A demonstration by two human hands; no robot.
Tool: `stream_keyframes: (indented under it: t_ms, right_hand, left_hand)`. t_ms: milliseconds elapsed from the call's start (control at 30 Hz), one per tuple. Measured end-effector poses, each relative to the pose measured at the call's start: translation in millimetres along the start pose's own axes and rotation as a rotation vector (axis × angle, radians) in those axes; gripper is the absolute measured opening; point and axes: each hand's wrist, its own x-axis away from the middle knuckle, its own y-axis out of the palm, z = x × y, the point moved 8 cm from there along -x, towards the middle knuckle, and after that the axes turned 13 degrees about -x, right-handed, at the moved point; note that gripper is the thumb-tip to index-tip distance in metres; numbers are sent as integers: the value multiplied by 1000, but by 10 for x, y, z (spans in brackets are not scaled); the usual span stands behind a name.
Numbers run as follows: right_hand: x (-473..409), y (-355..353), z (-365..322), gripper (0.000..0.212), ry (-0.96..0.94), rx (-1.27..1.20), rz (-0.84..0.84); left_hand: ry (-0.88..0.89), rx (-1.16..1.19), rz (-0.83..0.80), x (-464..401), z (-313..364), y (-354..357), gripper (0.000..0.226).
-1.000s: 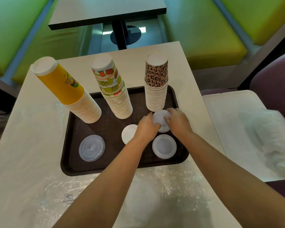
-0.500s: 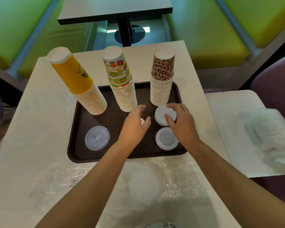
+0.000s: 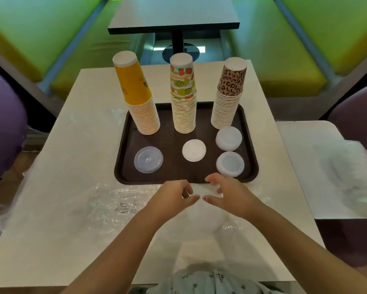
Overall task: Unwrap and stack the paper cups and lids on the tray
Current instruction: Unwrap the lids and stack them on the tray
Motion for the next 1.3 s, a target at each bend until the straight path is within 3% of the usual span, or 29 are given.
stream_keyframes:
  t_ms: [100,200,333,467,600,767,1000,1133,1300]
  right_hand:
    - [59,118,121,55,78,62,6]
    - [88,180,222,47,107,11,72]
    - [118,181,304,23,117,-71,191]
    - [106,170,353,3,114,-117,275]
    - [133,168,420,10,163,-308,327]
    - [176,177,471,15,207,-524,406]
    - [172,153,542,12,238,-811,512]
    - [186,152,684,14,279,-803,547]
    - [251,98,829,15,259,-675,609]
  left_hand:
    - [18,9,13,34,-74,137,23]
    - [-89,130,86,51,-269,192,16]
    - [-99,174,-49,80,-344,362,11]
    - [-32,198,-85,69,-253,470,44]
    - [-50,355,-75,67,-255,503,59]
    - [-88,580,-259,66,-317,629,66]
    - [98,663,-237,104,-257,456,71]
    - [198,915,-240,183,-309,269,71]
    - [209,858,-273,209,-537,147,59]
